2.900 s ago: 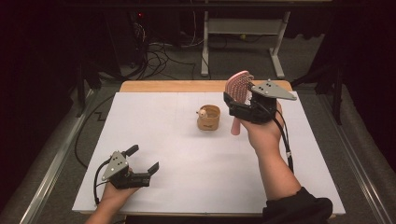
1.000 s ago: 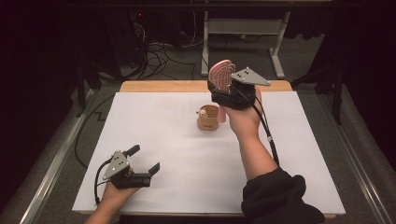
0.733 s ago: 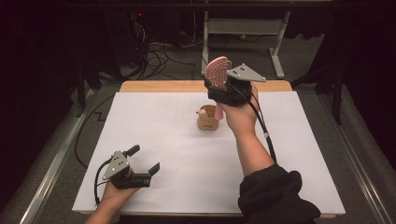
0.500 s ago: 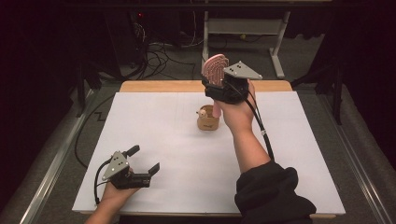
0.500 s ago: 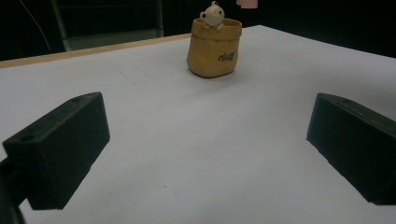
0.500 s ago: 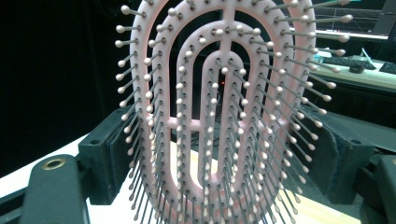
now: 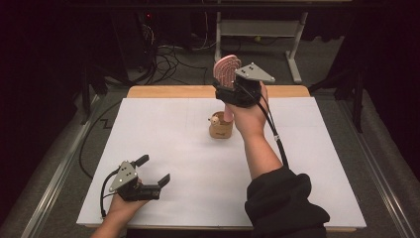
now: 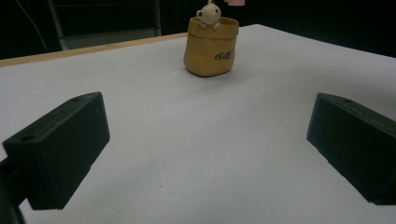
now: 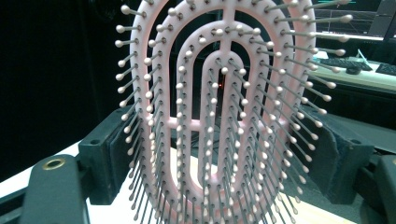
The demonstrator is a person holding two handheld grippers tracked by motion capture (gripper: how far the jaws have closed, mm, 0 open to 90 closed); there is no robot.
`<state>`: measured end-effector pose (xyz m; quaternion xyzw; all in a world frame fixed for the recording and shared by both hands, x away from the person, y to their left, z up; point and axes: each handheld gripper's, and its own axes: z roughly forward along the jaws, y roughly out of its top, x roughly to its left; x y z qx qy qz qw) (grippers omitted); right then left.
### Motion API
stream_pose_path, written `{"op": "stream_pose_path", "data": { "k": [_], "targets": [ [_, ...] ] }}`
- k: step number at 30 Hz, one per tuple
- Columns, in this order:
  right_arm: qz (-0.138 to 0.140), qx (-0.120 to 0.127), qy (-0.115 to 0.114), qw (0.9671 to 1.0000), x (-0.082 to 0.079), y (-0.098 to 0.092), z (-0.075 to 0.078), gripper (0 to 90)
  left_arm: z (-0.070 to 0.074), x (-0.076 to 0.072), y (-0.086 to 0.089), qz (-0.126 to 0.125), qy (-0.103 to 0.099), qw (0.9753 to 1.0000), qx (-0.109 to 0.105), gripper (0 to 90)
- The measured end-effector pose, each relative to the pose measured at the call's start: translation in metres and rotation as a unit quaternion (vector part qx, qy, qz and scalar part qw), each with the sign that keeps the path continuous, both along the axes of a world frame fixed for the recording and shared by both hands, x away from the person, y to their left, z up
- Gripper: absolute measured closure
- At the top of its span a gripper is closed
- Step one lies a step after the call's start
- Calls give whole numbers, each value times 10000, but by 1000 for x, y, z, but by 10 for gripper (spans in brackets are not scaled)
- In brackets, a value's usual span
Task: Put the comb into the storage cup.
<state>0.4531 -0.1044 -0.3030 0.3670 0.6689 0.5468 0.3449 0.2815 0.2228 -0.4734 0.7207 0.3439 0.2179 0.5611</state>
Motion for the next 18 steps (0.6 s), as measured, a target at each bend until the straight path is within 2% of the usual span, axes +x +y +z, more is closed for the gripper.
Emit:
{"op": "stream_pose_path", "data": {
  "k": [11,18],
  "targets": [
    [-59,55,17,10000,9,4,-4,205,0,0,0,1,-1,10000,-13,0],
    [-116,98,110,9998,15,4,-10,205,0,0,0,-15,1,10000,17,0]
  ]
}}
